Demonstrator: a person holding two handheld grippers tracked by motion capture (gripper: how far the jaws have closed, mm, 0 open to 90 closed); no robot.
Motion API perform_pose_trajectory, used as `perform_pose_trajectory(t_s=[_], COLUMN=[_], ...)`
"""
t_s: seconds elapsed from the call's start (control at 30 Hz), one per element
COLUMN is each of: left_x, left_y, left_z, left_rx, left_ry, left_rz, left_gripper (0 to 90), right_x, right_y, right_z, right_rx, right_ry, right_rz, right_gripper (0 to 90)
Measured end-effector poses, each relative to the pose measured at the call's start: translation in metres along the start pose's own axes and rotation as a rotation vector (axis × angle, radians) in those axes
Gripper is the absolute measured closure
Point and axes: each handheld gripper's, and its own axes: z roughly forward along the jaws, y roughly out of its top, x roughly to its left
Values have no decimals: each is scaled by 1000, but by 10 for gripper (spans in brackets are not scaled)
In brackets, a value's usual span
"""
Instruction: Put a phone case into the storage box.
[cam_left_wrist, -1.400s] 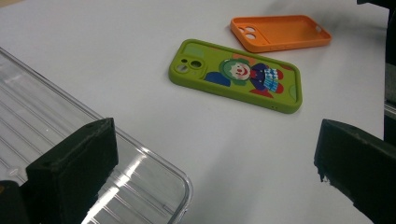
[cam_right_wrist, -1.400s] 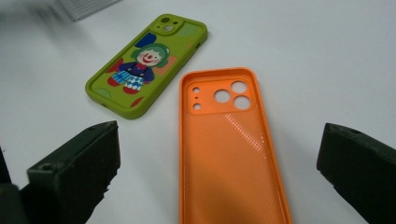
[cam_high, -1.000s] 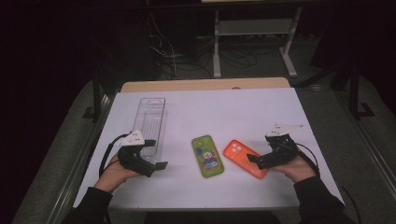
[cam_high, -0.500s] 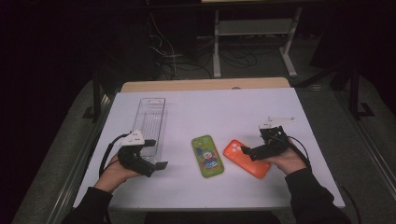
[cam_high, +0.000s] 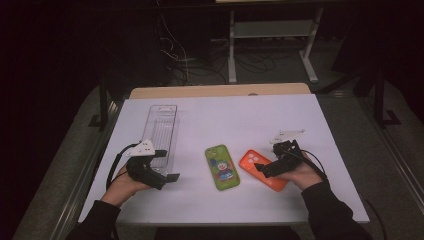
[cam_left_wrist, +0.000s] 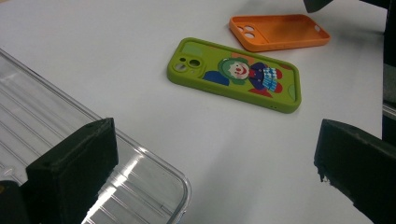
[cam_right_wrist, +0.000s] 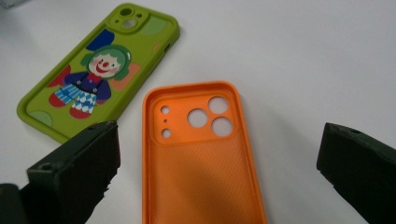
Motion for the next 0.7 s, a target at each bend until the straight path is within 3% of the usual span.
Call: perform_pose_trajectory(t_s=[0.2, 0.27, 0.3, 0.7], left_x=[0, 0, 0, 0], left_y=[0, 0, 0, -1], left_z=[0, 0, 0, 0], left_rx=[0, 0, 2, 2], left_ry=[0, 0, 0, 1], left_rz=[-1, 0, 2, -6], left_gripper=[0, 0, 0, 0], right_x=[2, 4, 3, 5], right_y=[-4, -6, -7, -16], right_z=[8, 9, 11, 24], right_rx=[34, 55, 56, 133], right_ry=[8, 14, 14, 32], right_rz=[-14, 5, -21, -26], right_gripper=[0, 0, 0, 0])
